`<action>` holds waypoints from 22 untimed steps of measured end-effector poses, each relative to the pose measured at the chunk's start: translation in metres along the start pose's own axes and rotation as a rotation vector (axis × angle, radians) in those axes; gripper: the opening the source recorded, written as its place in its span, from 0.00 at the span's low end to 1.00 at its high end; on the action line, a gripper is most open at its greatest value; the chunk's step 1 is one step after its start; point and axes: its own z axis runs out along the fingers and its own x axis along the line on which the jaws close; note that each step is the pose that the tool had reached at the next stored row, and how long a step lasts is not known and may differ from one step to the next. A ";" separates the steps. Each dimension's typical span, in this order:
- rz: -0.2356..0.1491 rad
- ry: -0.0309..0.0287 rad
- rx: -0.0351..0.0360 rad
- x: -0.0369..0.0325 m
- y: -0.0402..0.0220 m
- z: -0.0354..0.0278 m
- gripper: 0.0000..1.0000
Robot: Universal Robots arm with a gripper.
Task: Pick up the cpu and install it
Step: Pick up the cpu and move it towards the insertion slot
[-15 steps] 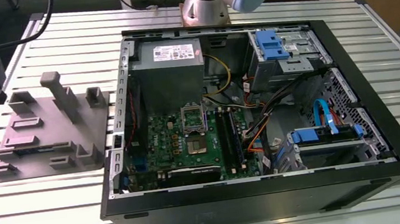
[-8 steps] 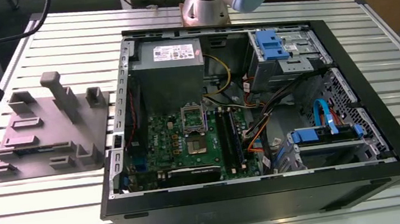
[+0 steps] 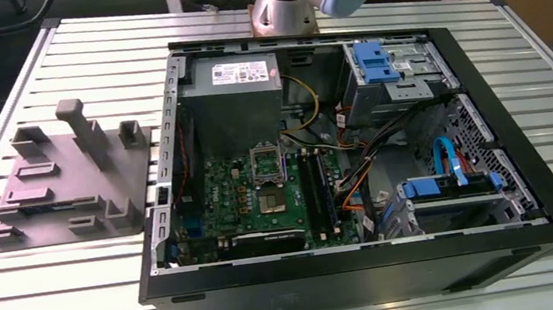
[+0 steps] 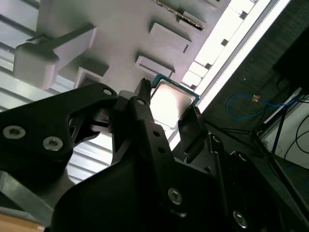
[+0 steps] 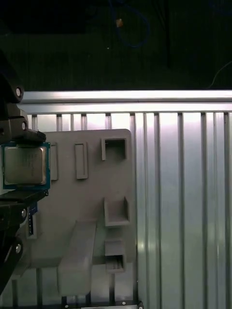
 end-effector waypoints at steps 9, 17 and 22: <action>0.000 -0.0008 0.0001 0.0004 0.0013 -0.0258 0.47; 0.000 -0.0011 -0.0002 0.0003 0.0020 -0.0403 0.47; 0.000 -0.0005 0.0002 -0.0014 0.0022 -0.0408 0.47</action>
